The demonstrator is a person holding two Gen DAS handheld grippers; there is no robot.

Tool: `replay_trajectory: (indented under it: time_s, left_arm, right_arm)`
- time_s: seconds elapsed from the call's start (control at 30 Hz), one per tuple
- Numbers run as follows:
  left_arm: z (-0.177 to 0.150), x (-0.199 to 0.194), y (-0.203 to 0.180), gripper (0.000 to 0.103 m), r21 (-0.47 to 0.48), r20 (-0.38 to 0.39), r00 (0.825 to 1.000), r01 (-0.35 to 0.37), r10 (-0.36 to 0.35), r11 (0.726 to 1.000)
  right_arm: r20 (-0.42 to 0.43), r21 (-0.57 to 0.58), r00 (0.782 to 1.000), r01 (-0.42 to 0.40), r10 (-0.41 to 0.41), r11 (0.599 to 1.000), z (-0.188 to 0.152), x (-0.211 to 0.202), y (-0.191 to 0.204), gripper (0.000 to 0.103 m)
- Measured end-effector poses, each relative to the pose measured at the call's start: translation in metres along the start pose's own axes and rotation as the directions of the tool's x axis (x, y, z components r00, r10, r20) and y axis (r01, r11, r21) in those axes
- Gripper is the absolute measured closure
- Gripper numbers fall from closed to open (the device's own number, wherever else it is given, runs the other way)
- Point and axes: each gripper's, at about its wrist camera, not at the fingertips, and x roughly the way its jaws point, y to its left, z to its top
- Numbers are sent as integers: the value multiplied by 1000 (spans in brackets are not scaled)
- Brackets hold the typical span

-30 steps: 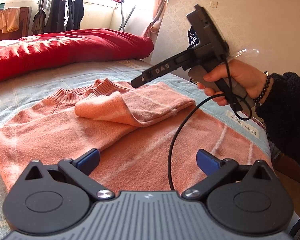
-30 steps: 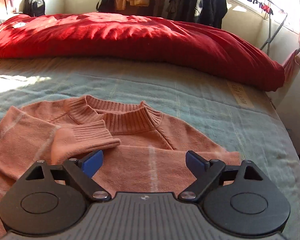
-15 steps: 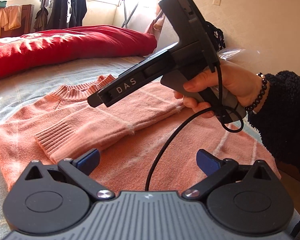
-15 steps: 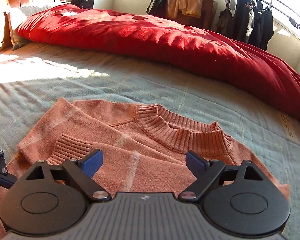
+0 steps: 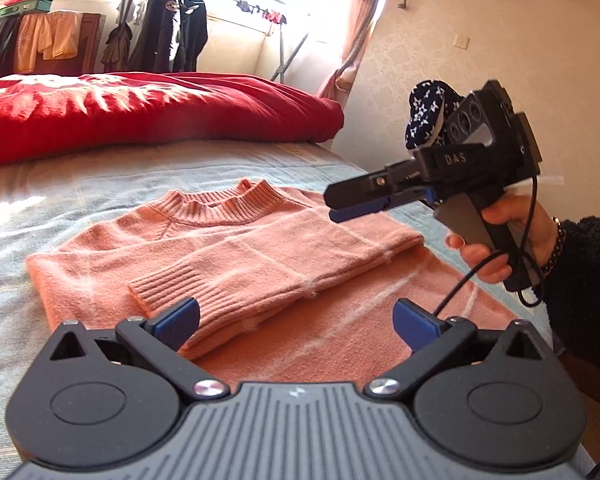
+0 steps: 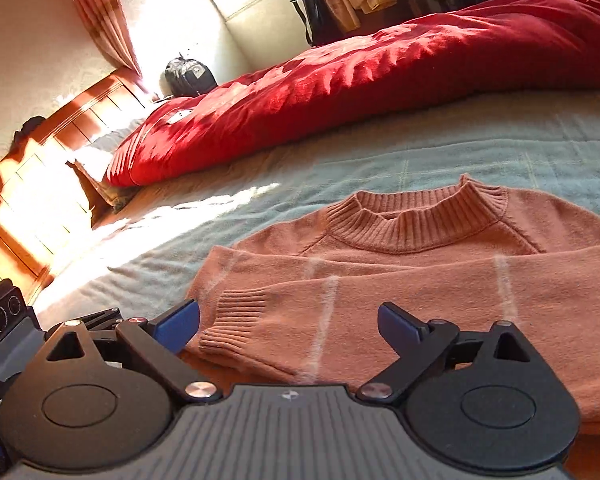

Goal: Fold clothes
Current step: 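Press the folded sleeve flat with the right tool, then withdraw it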

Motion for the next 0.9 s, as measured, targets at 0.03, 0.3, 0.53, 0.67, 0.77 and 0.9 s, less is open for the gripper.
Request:
replay_trajectory:
  time_s: [0.03, 0.3, 0.53, 0.67, 0.77, 0.9]
  left_arm:
    - [1, -3, 6, 1, -17, 5, 1000, -10, 10, 1000]
    - [2, -10, 16, 1, -14, 4, 1000, -19, 19, 1000]
    - [2, -8, 19, 1, -26, 7, 1000, -30, 30, 999]
    - [1, -8, 19, 1, -31, 7, 999, -39, 39, 999]
    - [1, -8, 21, 1, -41, 12, 999, -41, 42, 998]
    - [1, -5, 25, 1, -72, 18, 999, -42, 43, 997]
  right_arm:
    - [-12, -7, 1000, -5, 5, 1000, 1, 9, 5, 5]
    - [-136, -9, 986, -96, 94, 995, 5, 72, 39, 5]
    - [-171, -36, 985, -2, -4, 999, 5, 121, 40, 5]
    - [-113, -11, 994, 5, -7, 1000, 17, 137, 31, 5]
    - [-99, 27, 995, 1, 2, 1000, 23, 131, 26, 6]
    - [-15, -8, 999, 44, -44, 999, 16, 64, 22, 5]
